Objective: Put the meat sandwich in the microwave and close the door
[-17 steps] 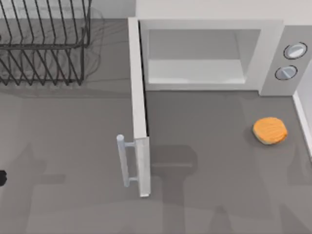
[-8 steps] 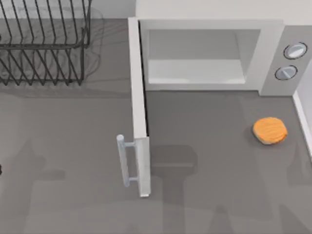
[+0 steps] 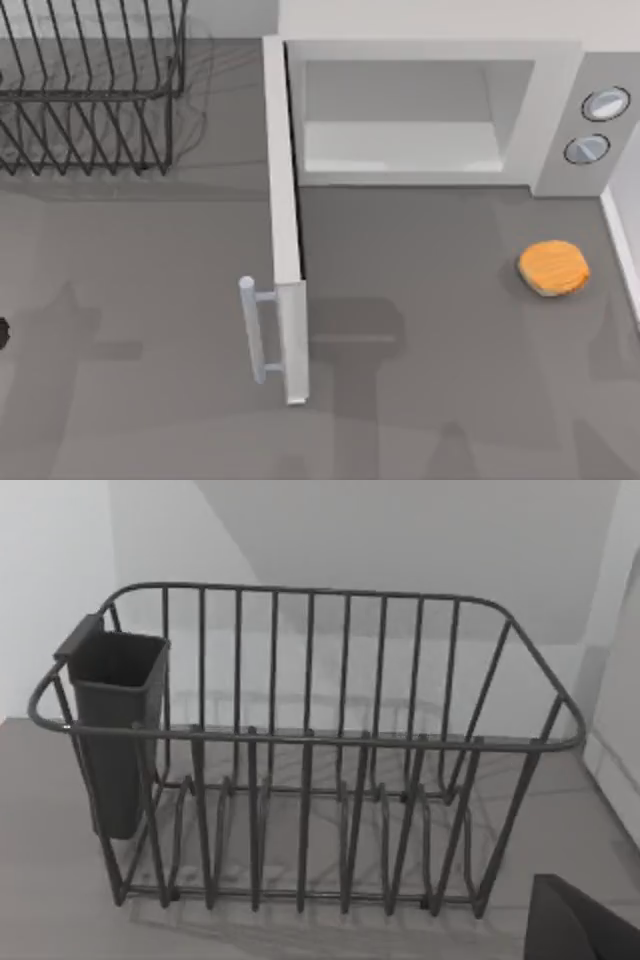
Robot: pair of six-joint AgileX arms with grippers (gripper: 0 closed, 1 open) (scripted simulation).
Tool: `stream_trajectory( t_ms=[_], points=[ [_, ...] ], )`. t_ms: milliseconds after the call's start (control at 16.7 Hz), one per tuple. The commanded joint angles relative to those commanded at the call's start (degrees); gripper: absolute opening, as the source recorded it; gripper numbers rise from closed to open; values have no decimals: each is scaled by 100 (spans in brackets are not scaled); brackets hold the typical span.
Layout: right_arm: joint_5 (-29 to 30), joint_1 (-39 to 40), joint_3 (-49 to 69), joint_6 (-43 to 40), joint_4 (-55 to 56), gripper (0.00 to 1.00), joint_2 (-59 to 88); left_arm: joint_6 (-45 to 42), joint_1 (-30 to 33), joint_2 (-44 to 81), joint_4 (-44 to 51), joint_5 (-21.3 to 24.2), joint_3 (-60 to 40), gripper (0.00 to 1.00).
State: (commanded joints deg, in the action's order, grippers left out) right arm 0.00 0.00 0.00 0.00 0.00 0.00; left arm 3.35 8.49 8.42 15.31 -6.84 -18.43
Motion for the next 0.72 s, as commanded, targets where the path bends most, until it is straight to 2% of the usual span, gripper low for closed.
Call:
stream_trajectory(
  t_ms=[720],
  points=[
    [0,0,0,0,0,100,0,2034,2476,4850,1591,-1506,-2382,0]
  ],
)
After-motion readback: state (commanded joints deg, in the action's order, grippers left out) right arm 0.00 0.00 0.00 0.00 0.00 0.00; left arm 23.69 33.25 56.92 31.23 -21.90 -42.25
